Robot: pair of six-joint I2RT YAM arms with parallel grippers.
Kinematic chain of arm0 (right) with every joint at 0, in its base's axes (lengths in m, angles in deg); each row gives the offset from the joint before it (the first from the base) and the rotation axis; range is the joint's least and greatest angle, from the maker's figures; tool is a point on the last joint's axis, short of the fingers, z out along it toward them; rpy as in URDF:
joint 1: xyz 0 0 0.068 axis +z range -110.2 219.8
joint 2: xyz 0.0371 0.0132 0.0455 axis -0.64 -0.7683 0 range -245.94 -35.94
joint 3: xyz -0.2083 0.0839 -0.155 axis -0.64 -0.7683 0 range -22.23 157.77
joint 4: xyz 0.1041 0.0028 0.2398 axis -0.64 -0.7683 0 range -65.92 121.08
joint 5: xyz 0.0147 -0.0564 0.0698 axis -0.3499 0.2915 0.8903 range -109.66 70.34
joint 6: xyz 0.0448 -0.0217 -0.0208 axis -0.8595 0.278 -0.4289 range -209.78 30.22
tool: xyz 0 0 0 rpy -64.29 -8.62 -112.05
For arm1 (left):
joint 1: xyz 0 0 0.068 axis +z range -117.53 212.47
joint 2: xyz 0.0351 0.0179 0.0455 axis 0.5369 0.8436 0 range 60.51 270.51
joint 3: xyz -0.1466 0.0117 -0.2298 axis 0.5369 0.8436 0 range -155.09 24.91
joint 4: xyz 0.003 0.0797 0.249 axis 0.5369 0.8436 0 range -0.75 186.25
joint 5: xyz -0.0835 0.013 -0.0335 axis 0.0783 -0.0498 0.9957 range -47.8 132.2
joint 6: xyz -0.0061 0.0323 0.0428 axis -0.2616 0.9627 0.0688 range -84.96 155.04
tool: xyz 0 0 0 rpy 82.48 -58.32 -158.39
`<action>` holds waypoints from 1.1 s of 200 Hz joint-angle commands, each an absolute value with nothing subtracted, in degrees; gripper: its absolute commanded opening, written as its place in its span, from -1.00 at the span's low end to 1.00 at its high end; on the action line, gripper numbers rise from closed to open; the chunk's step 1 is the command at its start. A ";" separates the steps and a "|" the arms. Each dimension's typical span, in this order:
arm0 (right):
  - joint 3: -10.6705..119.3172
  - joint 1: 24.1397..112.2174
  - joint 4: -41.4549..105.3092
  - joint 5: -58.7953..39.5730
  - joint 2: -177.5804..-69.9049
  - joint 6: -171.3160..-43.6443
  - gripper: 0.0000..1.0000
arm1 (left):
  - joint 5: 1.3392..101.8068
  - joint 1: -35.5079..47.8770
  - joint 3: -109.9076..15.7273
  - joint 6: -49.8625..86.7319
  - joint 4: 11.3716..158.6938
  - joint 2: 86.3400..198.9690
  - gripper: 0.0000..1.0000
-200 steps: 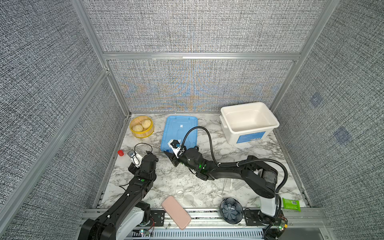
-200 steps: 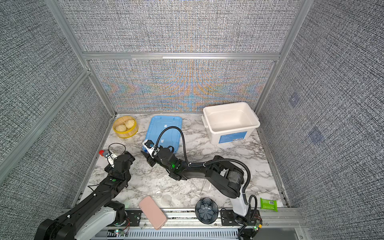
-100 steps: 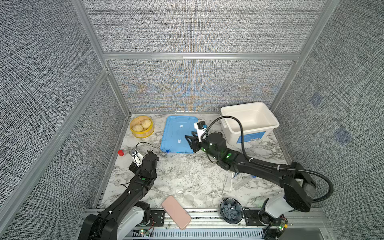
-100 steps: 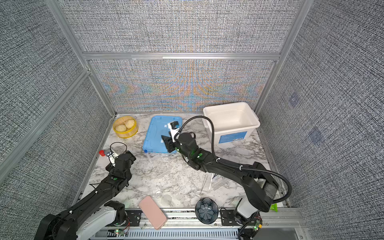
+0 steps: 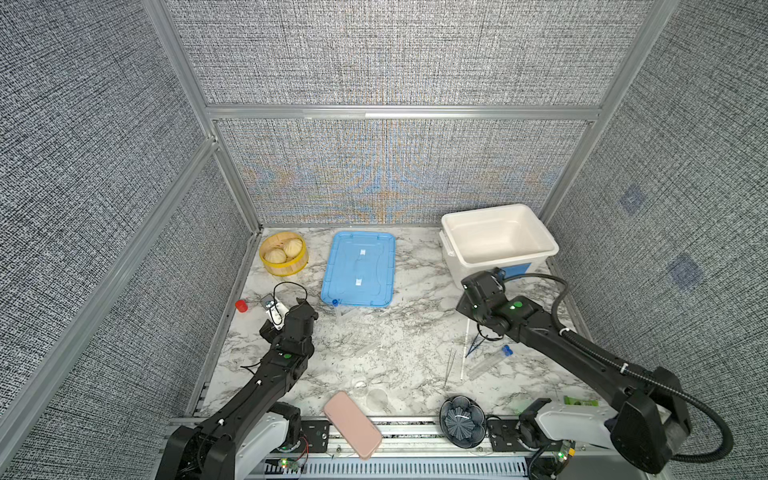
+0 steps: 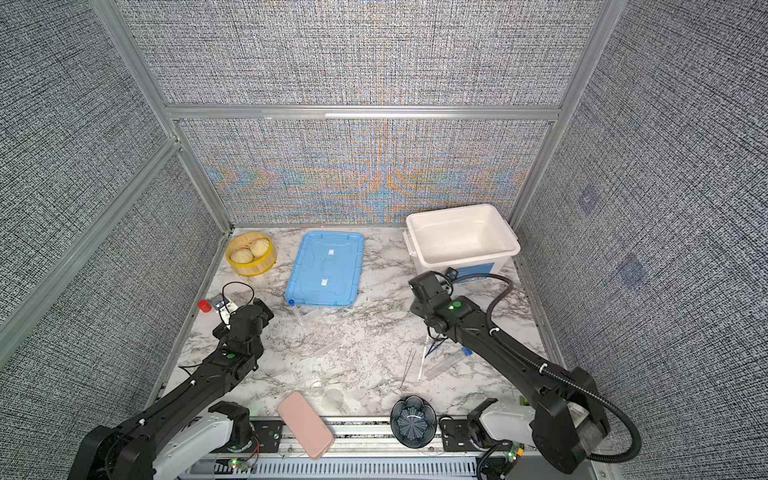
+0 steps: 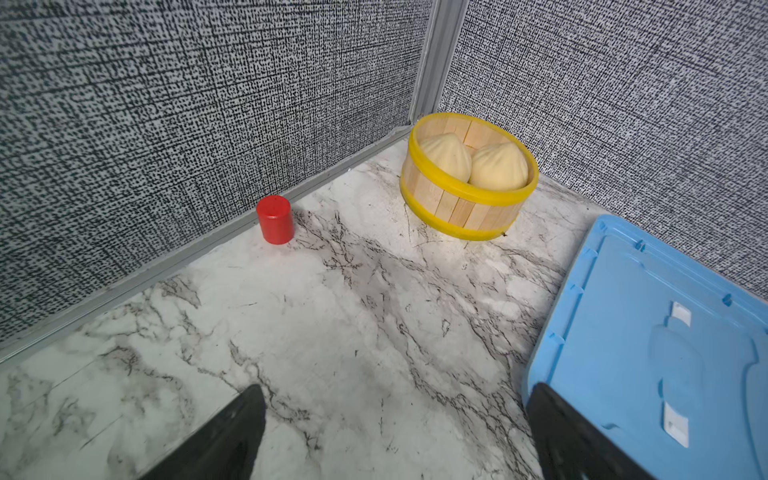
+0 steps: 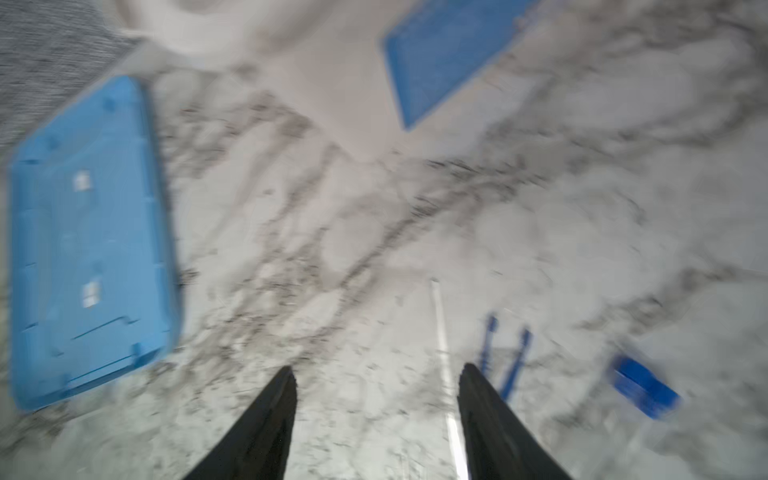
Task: Organize the chemistry lab equipment
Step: 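Move the right gripper back over the remaining blue-capped test tubes, then lower the right gripper and grasp a blue-capped test tube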
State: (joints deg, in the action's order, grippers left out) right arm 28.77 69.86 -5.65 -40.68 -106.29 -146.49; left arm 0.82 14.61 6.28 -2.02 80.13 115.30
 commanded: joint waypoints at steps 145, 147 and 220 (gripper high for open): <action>12.53 34.25 -13.16 -13.90 -99.09 -139.38 -0.22 | 4.32 14.63 6.04 1.90 80.10 111.64 0.98; 12.65 34.19 -13.14 -13.81 -99.36 -139.42 -0.22 | 4.32 14.63 5.89 1.90 80.44 111.48 0.97; 14.69 33.56 -10.36 -13.17 -106.12 -138.49 -0.29 | 1.26 14.64 8.14 1.99 81.88 105.45 0.98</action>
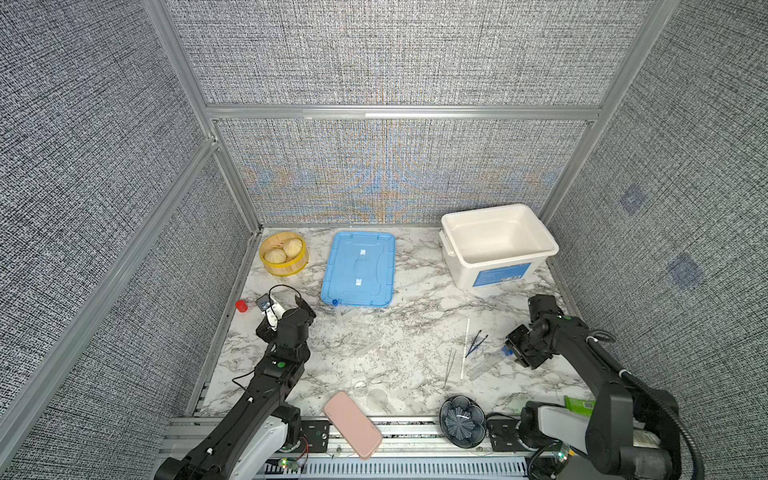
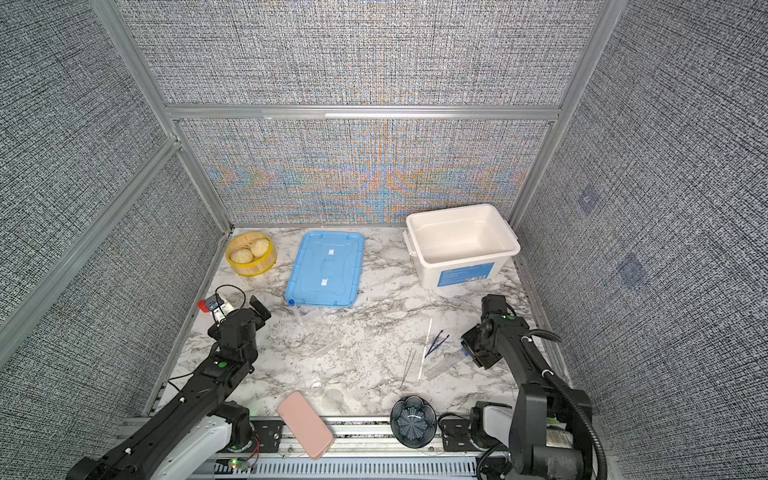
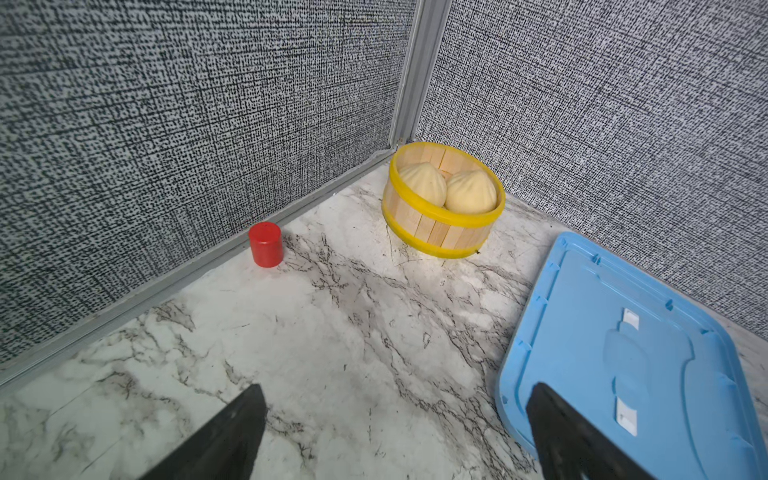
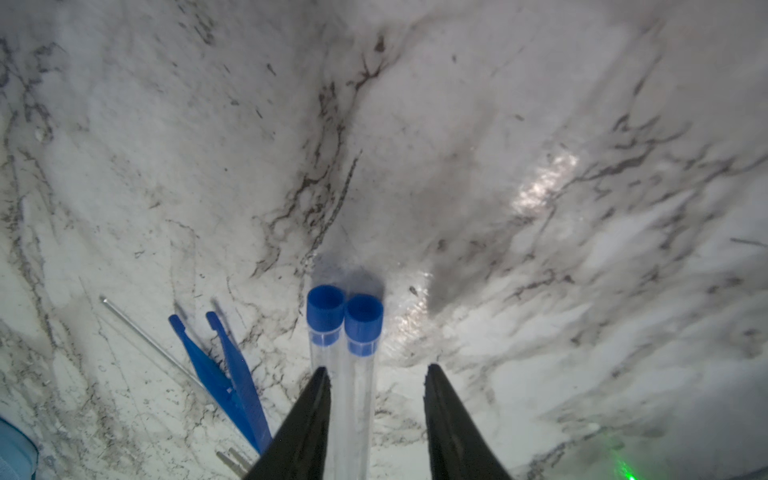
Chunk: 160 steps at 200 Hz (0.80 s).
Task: Organize the chemistry lab equipment
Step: 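Lower the right gripper and grasp a blue-capped test tube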
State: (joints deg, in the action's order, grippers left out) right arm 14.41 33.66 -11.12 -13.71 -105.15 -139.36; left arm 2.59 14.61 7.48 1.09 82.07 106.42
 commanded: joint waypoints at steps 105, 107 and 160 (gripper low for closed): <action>14.18 33.40 -8.80 -15.70 -109.81 -137.24 -0.30 | 1.20 14.64 7.79 2.32 82.40 105.85 0.98; 14.14 33.45 -8.78 -15.71 -109.87 -137.26 -0.30 | 1.17 14.63 7.78 2.34 82.44 105.79 0.98; 14.02 33.42 -7.16 -15.72 -111.52 -138.03 -0.32 | 0.81 14.68 8.15 2.52 82.57 104.81 0.98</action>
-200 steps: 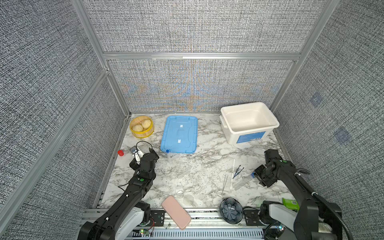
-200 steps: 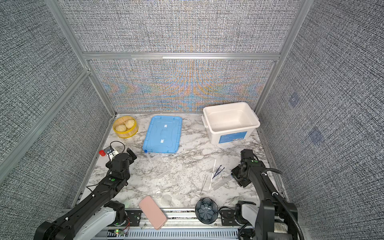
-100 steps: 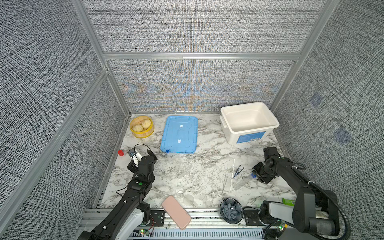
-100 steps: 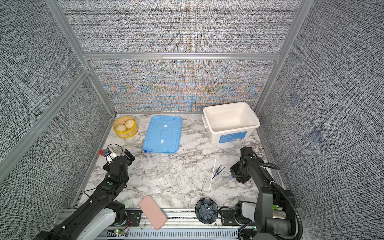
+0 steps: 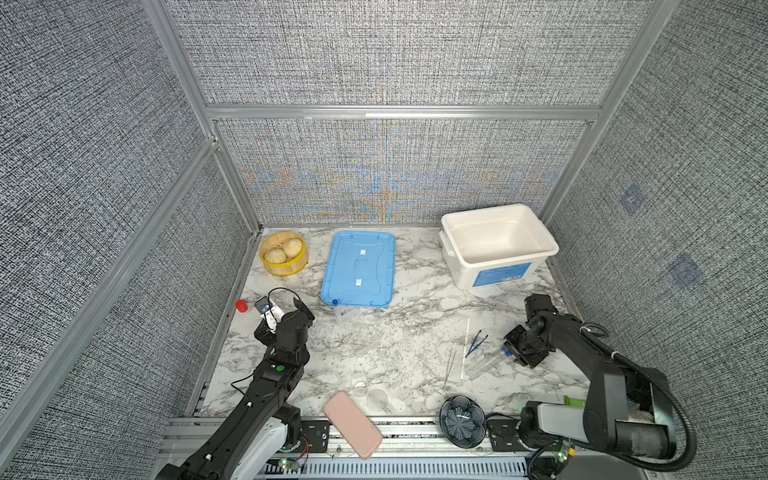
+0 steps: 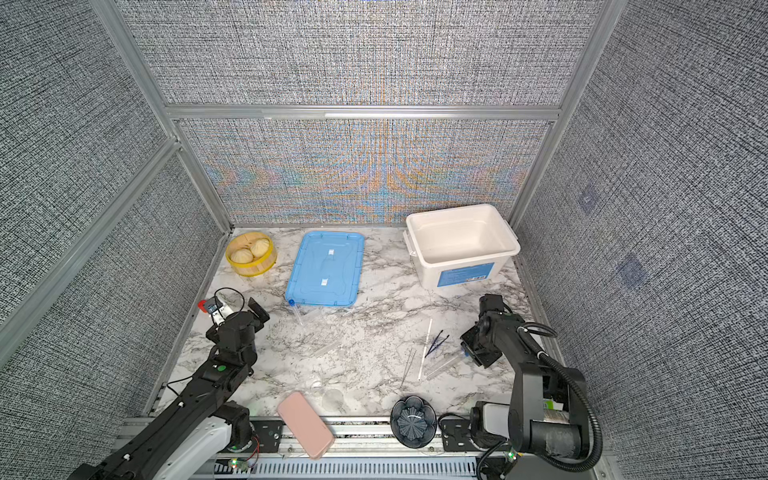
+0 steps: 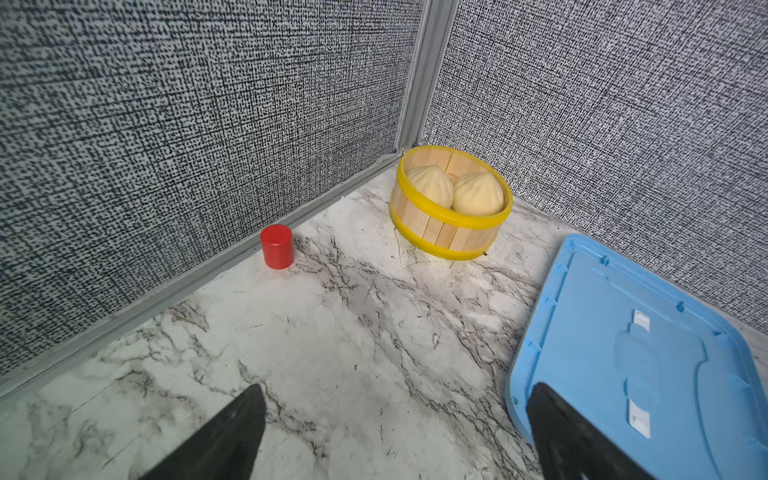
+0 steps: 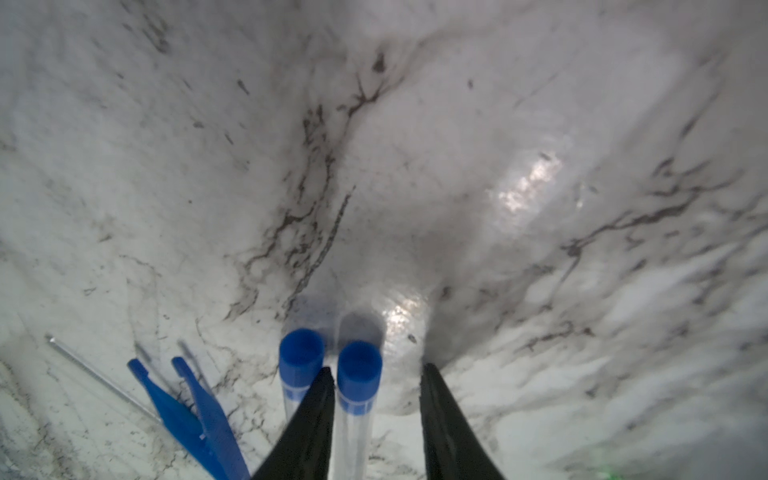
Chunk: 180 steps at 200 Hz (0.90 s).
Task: Organize the chemistry lab equipment
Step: 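Lower the right gripper and grasp a blue-capped test tube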
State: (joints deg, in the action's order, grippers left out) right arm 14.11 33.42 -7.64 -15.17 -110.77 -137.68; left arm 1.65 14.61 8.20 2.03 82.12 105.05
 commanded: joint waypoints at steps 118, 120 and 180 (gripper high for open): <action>13.66 33.13 -9.13 -18.05 -111.22 -139.82 -0.61 | 0.45 14.63 8.21 2.57 82.66 105.34 0.98; 13.77 33.07 -9.23 -18.07 -111.14 -139.84 -0.61 | 0.45 14.63 8.17 2.53 82.66 105.34 0.97; 15.41 32.39 -14.39 -22.96 -106.99 -141.02 -0.61 | 0.06 14.63 8.33 2.52 82.30 105.34 0.98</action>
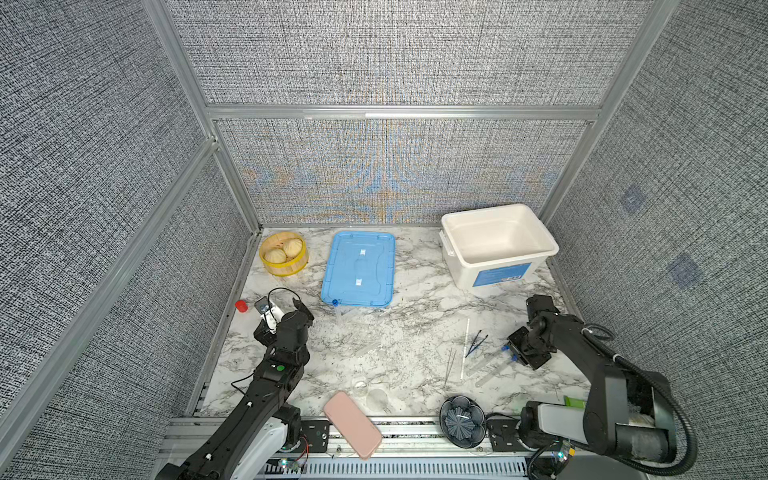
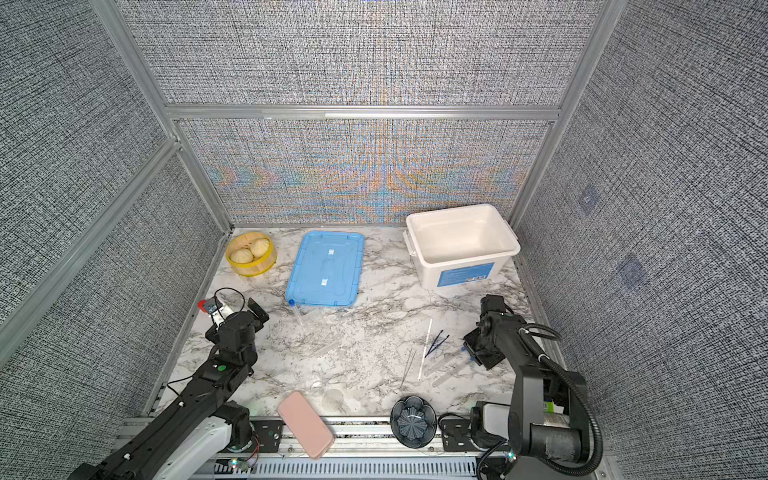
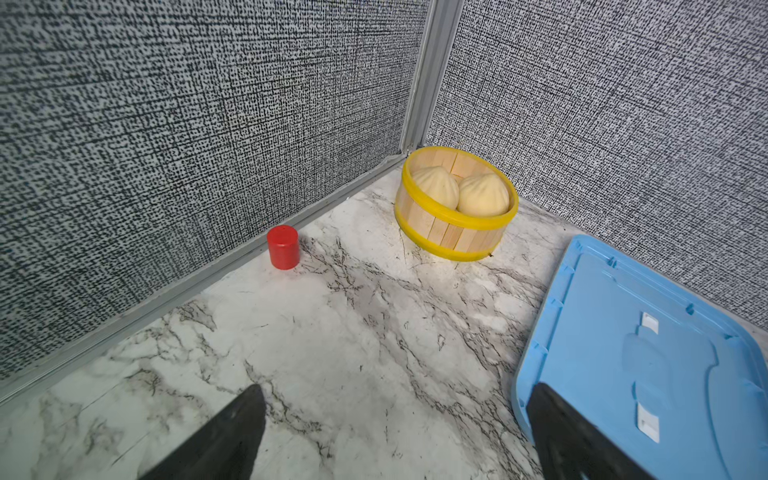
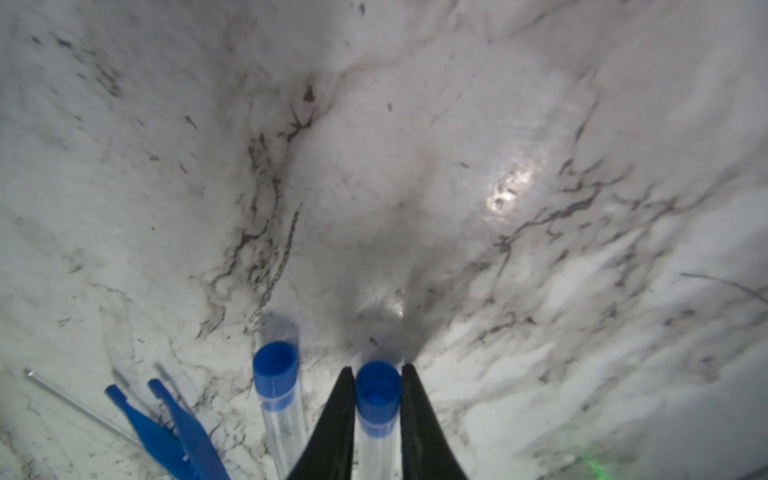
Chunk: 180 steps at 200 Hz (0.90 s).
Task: Organize the chemistry lab equipment
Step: 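Lower the right gripper and grasp a blue-capped test tube, then lift the test tube with the right gripper and carry it toward the blue lid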
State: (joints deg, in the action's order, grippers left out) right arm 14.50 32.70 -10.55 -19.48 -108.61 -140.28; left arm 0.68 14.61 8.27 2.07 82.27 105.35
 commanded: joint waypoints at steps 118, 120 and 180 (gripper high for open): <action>21.45 30.42 -16.78 -32.90 -86.04 -129.03 -0.61 | 0.48 14.63 8.65 2.26 81.61 106.04 0.98; 21.52 30.40 -16.50 -32.75 -85.51 -128.60 -0.61 | 0.55 14.63 8.72 2.26 81.61 106.04 0.98; 24.10 30.82 -10.47 -27.62 -78.15 -118.17 -0.62 | 1.16 14.63 8.89 1.85 81.34 106.39 0.98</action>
